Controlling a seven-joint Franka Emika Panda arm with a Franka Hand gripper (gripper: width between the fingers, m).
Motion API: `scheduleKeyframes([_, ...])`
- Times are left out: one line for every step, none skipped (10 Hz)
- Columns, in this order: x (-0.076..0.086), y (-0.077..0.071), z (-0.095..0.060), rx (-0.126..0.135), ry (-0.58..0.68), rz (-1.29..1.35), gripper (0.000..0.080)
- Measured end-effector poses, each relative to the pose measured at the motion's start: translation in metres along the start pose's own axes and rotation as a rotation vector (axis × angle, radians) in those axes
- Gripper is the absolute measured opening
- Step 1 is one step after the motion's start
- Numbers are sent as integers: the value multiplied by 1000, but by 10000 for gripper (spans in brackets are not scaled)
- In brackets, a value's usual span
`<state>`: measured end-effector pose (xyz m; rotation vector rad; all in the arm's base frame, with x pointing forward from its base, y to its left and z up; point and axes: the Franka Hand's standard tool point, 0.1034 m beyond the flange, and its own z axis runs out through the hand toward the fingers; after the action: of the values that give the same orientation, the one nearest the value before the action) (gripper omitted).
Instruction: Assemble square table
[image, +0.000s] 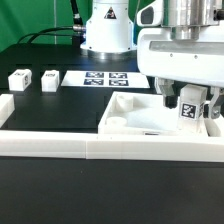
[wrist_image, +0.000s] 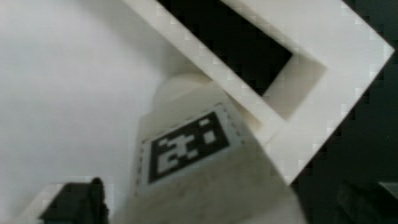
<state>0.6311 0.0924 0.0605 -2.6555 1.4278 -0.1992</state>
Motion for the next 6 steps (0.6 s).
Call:
scheduleKeyframes([1,-4,-16,0,-26,-46,649])
scheduleKeyframes([6,-11,-38,25,-28,-104,649])
scheduleKeyframes([8,-16,-56,52,-22,-165,649])
scheduleKeyframes([8,-23,-71,74,-15,-194,649])
scheduleKeyframes([6,-27,-76,84,-8,-267,649])
scheduleKeyframes([8,-22,-69,73,-7,-354,649])
